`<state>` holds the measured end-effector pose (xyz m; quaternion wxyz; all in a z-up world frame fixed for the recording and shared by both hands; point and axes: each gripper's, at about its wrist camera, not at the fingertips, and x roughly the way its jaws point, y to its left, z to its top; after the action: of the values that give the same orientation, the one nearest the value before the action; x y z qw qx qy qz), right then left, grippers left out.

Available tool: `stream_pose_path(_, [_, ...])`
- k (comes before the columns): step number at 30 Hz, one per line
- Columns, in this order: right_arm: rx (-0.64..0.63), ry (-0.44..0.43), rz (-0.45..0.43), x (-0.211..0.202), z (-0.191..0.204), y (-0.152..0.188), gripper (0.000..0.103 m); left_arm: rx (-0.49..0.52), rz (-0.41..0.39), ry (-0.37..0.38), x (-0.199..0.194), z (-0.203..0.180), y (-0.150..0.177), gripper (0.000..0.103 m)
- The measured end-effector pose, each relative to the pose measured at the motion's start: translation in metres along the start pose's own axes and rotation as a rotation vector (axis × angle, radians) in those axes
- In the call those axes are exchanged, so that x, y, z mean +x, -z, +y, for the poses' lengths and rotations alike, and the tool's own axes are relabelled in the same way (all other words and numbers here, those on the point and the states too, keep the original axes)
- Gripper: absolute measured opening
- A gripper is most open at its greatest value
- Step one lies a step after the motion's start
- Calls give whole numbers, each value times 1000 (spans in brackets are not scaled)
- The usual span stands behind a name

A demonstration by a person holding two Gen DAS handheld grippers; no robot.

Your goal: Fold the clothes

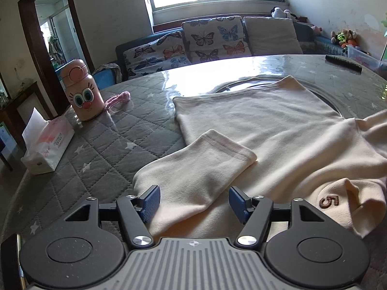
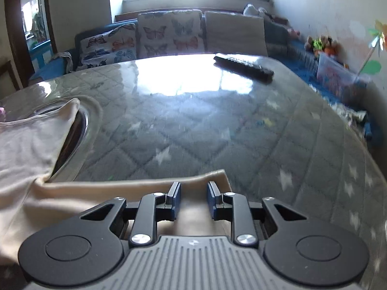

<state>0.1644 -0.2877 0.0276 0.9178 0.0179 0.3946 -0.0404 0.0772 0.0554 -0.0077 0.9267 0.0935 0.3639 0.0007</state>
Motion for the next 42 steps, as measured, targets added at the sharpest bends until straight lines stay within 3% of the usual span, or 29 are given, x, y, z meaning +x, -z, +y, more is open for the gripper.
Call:
stream_pose_path(8, [-15, -24, -20, 42, 21, -41, 30, -11, 12, -1, 3, -2, 2, 68])
stream_pose_path(12, [-66, -28, -48, 30, 31, -40, 39, 9, -4, -4, 2, -2, 1, 68])
stream_pose_path(21, [-89, -84, -20, 11, 42, -15, 40, 140, -56, 42, 12, -29, -8, 66])
stream_pose_path(24, [-104, -103, -11, 9, 49, -8, 45, 182, -53, 54, 23, -38, -12, 56])
stream_pose_path(25, [-110, -104, -12, 9, 51, -7, 50, 195, -57, 55, 25, -40, -12, 51])
stream_pose_path(27, [-119, -103, -13, 8, 54, -5, 51, 212, -71, 52, 28, -42, -13, 35])
stream_pose_path(29, [-120, -101, -12, 9, 55, -5, 51, 190, -75, 50, 28, -35, -15, 13])
stream_pose_path(30, [-119, -101, -11, 9, 56, -5, 52, 172, -77, 49, 27, -30, -16, 9])
stream_pose_path(34, [-115, -101, -8, 10, 56, -4, 53, 32, -116, 27, 12, 6, -21, 4])
stream_pose_path(39, [-117, -95, -7, 10, 56, -4, 53, -162, -163, -89, -11, 70, -23, 4])
stream_pose_path(42, [-119, -90, -6, 10, 58, -4, 53, -228, -163, -136, -22, 99, -17, 4])
